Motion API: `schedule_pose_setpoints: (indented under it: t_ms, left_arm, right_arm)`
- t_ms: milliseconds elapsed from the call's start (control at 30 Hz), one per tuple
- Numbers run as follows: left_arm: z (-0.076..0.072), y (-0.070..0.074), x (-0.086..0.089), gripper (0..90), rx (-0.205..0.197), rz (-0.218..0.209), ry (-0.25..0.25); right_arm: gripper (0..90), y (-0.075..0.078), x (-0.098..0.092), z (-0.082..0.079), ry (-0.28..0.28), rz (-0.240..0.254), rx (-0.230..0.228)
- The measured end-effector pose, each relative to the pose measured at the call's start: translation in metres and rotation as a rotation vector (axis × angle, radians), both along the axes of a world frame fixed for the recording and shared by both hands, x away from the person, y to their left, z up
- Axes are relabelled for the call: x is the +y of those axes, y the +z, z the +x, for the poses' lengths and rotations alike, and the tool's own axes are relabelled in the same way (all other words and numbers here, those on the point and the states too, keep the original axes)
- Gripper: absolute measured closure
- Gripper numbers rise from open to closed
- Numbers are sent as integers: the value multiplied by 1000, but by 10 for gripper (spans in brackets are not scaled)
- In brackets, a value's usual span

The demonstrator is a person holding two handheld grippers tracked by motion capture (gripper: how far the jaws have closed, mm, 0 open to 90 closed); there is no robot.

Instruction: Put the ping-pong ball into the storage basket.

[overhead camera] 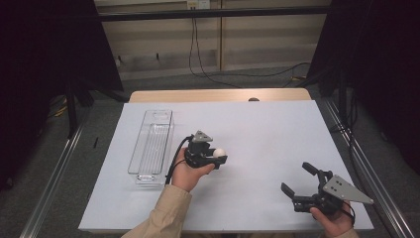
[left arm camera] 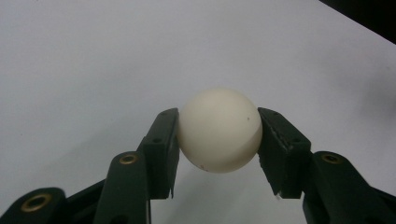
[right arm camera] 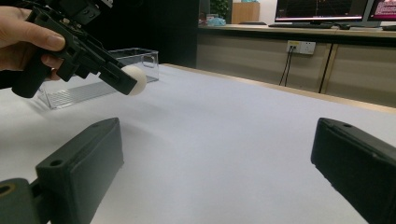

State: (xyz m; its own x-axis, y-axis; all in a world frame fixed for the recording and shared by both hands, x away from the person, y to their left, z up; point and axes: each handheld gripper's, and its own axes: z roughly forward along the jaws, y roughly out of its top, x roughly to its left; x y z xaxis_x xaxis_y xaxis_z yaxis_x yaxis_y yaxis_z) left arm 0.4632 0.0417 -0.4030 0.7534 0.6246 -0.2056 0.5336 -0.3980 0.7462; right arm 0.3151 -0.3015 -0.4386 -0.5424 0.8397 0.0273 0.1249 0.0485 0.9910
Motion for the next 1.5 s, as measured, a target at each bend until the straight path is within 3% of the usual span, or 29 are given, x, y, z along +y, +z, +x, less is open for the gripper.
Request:
schedule_pose_setpoints:
  t_ms: [133, 433, 1100, 1500]
  left_arm:
    - [1, 1, 2, 513, -1, 16, -11]
    - [1, 3, 3, 513, -8, -3, 9]
    - [2, 9, 12, 513, -14, 14, 7]
    - [2, 9, 15, 513, -20, 2, 21]
  right_arm:
    - [19, 0, 0, 0, -3, -2, 0]
    - [19, 0, -1, 0, 3, -8, -1]
    - [19, 0, 0, -1, -8, 4, 3]
    - [19, 0, 0, 0, -4, -4, 3]
